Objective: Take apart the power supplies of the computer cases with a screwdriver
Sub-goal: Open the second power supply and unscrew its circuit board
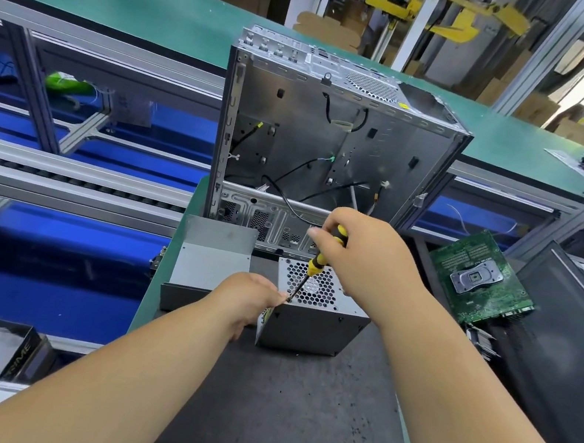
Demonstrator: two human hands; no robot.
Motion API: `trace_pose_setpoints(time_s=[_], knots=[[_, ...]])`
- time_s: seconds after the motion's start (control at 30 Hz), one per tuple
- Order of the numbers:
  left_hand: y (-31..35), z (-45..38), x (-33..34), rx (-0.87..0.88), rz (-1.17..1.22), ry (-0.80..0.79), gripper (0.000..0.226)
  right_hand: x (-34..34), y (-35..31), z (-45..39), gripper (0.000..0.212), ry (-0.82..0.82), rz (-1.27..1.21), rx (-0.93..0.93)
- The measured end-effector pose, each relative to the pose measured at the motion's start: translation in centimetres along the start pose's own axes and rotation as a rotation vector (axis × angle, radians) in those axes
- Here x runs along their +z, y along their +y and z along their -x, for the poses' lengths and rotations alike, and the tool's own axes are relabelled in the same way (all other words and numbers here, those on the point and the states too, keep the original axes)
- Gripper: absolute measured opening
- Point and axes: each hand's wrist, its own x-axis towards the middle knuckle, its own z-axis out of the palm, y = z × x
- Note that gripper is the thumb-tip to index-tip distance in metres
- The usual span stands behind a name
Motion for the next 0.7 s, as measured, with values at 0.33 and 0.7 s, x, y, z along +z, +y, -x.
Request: trace_pose_setpoints(time_s=[0.33,0.7], knots=[[0.08,0.19,-0.16,0.002,-0.01,-0.001,0.012,-0.13,0.09,0.23,0.016,-0.018,0.028,-0.032],[0.08,0.18,-0.12,0.002,-0.01,-0.005,0.011,-0.05,0.14,0.49,0.008,-0.014,-0.064,-0.014]])
